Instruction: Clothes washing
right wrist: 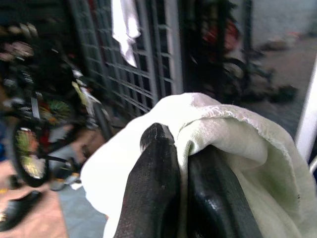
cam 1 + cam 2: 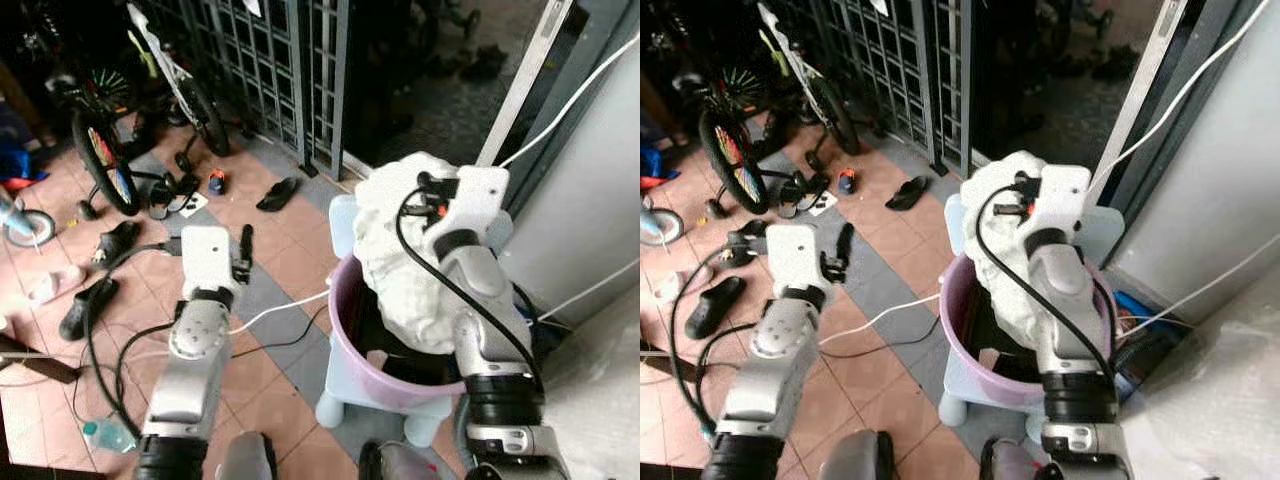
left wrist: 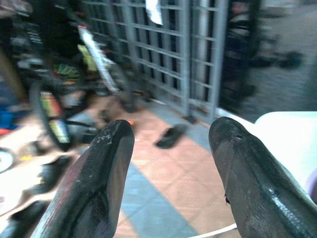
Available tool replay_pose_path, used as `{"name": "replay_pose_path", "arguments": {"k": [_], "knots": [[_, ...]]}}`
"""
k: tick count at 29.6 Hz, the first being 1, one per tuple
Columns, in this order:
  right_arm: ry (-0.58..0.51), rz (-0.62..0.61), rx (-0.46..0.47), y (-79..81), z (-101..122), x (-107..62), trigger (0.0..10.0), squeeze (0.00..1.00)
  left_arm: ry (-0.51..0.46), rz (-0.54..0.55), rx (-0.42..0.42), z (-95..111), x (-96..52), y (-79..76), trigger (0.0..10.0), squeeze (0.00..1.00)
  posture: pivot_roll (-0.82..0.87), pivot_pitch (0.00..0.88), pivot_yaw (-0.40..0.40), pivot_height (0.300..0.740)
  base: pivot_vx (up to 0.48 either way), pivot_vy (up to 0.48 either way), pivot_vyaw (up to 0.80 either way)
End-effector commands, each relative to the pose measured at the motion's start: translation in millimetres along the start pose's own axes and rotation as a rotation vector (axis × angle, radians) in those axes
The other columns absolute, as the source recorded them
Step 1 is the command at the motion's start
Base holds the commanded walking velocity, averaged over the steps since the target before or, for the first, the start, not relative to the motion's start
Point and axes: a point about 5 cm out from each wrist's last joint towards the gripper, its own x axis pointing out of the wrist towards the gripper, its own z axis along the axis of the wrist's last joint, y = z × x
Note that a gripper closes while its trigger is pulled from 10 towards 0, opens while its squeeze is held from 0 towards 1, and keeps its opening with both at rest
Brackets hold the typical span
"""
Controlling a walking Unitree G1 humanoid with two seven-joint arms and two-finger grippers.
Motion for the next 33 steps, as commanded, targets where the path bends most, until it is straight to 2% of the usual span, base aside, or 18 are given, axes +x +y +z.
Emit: {"name": "replay_pose_path", "arguments": {"k": [1,5,15,26,33], "knots": [[-0.001,-0.008,-0.005,-3.5,1.5,0.7,10.0,0.0,0.005,-0.011,-0.001,-1.9,-1.0,-5.4,10.0,0.0,0.02,0.012,0.046,0.74,-0.274,-0.296,0.0],[0.002,-0.011,-0.011,-4.7,1.4,1.0,10.0,0.0,0.006,-0.008,-0.003,-2.1,-0.7,-5.3,10.0,0.0,0.02,0.018,0.045,0.74,-0.267,-0.298,-0.11],[0.005,-0.016,-0.018,-5.3,1.4,1.8,10.0,0.0,0.004,-0.012,-0.003,-1.8,0.2,-5.7,10.0,0.0,0.01,0.02,0.045,0.74,-0.026,-0.294,-0.76],[-0.007,-0.01,-0.054,-4.7,3.0,2.6,10.0,0.0,-0.002,-0.007,-0.023,-1.3,-0.6,-4.5,10.0,0.0,0.01,0.022,0.037,0.74,0.0,0.0,-0.78],[-0.035,-0.044,-0.078,-11.9,9.0,8.1,10.0,0.0,-0.01,-0.025,-0.043,-0.4,-0.2,-4.3,10.0,0.0,0.01,0.019,0.05,0.74,0.0,0.0,-0.78]]}}
